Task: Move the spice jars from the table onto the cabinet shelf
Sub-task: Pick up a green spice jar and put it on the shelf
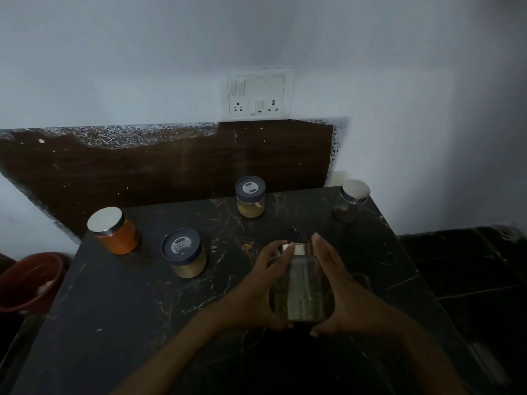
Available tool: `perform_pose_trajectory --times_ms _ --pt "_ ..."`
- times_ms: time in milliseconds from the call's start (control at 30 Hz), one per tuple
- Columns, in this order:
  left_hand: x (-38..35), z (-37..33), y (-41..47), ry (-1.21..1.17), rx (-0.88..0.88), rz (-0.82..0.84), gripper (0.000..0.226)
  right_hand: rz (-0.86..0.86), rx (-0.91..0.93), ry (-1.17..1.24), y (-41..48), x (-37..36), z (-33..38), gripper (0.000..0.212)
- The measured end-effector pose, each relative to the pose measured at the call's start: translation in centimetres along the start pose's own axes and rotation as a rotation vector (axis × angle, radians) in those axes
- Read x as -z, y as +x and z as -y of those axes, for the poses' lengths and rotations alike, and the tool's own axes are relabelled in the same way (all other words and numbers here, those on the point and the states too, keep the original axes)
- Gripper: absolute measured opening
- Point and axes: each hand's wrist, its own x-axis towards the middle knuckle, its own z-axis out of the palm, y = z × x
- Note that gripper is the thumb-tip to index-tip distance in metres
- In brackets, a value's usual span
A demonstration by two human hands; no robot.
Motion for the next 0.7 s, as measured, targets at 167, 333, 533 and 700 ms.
perform_pose_trajectory --times_ms 167,333,533,700 --pt "0.5 0.0 -0.4 -0.028 0.034 0.046 0.126 -0.031 0.004 0.068 0.4 0.1 -0.4 0.130" --pt "-0.3 -0.5 -0.1 0.090 0.048 0.017 0.132 -0.084 0.078 0.045 0.8 -0.7 0.0 0.127" --pt "0.2 -0.5 -0.9 -0.070 0.073 -0.065 0.128 0.013 0.061 0.151 0.0 0.7 0.0 0.135" --pt "0.4 -0.9 -1.2 -0.122 0.058 -0.031 0.129 -0.058 0.064 0.161 0.2 0.4 0.3 0.131"
